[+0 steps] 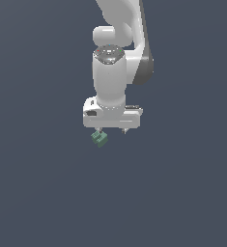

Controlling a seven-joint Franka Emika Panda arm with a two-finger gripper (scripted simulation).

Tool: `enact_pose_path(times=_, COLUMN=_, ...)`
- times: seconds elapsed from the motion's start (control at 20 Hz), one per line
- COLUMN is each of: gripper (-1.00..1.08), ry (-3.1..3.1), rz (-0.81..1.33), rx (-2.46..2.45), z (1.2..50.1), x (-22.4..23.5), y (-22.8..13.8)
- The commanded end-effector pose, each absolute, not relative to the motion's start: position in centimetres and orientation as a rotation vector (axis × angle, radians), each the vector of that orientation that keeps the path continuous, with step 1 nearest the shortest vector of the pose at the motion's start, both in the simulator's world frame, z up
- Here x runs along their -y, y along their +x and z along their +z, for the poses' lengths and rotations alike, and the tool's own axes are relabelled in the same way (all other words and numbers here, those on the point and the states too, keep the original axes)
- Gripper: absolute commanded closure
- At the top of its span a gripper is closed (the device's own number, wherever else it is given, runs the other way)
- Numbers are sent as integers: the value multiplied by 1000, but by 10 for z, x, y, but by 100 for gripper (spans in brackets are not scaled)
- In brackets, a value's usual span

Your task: Pick up the object and move it to a goal position.

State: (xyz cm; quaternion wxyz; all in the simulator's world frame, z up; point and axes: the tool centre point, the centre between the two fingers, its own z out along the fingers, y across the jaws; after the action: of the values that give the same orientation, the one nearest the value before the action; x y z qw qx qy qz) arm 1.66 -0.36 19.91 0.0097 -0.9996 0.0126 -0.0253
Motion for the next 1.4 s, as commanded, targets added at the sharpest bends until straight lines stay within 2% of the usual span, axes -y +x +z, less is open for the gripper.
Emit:
enact_pose_path(times=0.0, gripper=-92, ry=-3120, rz=-80, rx=-34, z=200, x=3, y=17)
enact_pose_path(times=0.6, gripper=-92, ry=-3109, rz=-62, rx=-241, z=178, x=14, y=7)
enact_pose_path(times=1.35, gripper=-92, ry=-2992, rz=-14, rx=-915, z=115, x=53, y=-32)
